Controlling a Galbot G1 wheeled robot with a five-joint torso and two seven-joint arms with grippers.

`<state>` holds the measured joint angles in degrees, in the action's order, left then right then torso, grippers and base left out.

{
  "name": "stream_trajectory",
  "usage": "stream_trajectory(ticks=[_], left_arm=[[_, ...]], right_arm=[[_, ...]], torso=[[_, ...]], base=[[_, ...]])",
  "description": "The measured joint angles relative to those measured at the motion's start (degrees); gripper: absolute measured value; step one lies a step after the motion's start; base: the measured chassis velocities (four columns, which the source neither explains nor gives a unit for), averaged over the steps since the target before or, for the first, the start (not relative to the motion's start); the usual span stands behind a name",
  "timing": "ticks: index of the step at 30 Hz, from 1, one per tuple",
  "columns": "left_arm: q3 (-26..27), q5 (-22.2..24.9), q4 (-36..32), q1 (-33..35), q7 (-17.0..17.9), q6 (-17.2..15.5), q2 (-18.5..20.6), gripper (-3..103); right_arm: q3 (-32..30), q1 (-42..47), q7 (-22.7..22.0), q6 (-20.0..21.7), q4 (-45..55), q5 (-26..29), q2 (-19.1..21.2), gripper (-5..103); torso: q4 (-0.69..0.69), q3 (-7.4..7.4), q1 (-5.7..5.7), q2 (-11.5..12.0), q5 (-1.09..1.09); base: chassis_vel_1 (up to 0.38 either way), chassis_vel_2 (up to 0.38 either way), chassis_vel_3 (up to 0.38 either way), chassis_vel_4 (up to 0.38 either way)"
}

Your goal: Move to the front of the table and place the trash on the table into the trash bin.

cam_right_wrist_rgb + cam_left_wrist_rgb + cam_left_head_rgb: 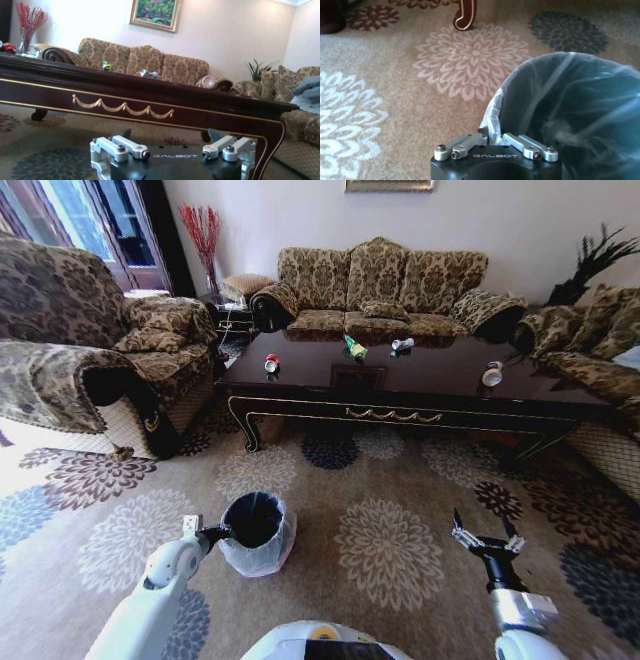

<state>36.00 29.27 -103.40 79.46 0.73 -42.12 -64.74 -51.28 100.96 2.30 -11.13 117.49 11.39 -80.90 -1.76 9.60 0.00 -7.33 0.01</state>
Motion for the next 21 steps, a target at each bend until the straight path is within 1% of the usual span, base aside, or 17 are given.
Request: stream_trajectory(ticks=[2, 5, 12, 14, 15, 16, 18, 19, 21], left_arm=[[-0.08, -0.07, -0.16, 0.01, -0.03, -0.04, -0.29, 2], [-0.11, -0.1, -0.44, -0.01, 0.88, -0.06, -0.77, 2], [1.1, 0.15, -3.93, 0.47, 2.06, -0.07, -1.12, 2], [2.54, 0.46, -7.09, 0.86, 3.2, -0.07, -1.2, 2], [3.8, 0.24, -9.61, 1.27, 4.35, 0.22, -1.27, 2], [3.8, 0.24, -9.61, 1.27, 4.35, 0.22, -1.27, 2], [5.88, 0.17, -14.01, 2.12, 6.29, 0.58, -1.59, 2], [5.88, 0.17, -14.01, 2.12, 6.29, 0.58, -1.59, 2], [7.34, 0.18, -18.7, 3.88, 8.14, 0.7, -1.75, 2]], right_arm=[[0.05, -0.04, -0.01, 0.0, 0.01, -0.02, -0.02, 100], [0.21, -0.05, -0.2, 0.02, 0.22, -0.06, -0.09, 100], [0.35, 0.17, -0.59, 0.86, 1.21, -0.06, -0.15, 100], [0.38, 0.25, -0.6, 1.69, 2.05, 0.39, -0.12, 100], [0.42, 0.15, -0.6, 2.24, 2.6, 0.75, -0.04, 100], [0.42, 0.15, -0.6, 2.24, 2.6, 0.75, -0.04, 100], [0.48, -0.35, -0.54, 3.14, 3.36, 1.05, 0.13, 100], [0.48, -0.35, -0.54, 3.14, 3.36, 1.05, 0.13, 100], [0.61, -0.82, -0.42, 3.64, 3.94, 1.29, 0.34, 100]], torso=[[0.0, 0.0, 0.0, 0.0, -0.01], [0.0, 0.01, 0.0, 0.0, -0.01], [0.0, 0.01, 0.0, -0.01, -0.02], [0.01, 0.01, 0.0, -0.02, -0.02], [0.01, 0.01, 0.0, -0.02, -0.01], [0.01, 0.01, 0.0, -0.02, -0.01], [0.01, 0.01, 0.0, -0.03, 0.0], [0.01, 0.01, 0.0, -0.03, 0.0], [0.01, 0.01, 0.0, -0.03, 0.0]], base=[[0.0, 0.0, 0.0, 0.0], [0.0, 0.0, 0.0, 0.0], [0.0, 0.0, 0.0, 0.0], [0.0, 0.0, 0.0, 0.0], [0.0, 0.0, 0.0, 0.0], [0.0, 0.0, 0.0, 0.0], [0.0, 0.0, 0.0, 0.0], [0.0, 0.0, 0.0, 0.0], [0.0, 0.0, 0.0, 0.0]])
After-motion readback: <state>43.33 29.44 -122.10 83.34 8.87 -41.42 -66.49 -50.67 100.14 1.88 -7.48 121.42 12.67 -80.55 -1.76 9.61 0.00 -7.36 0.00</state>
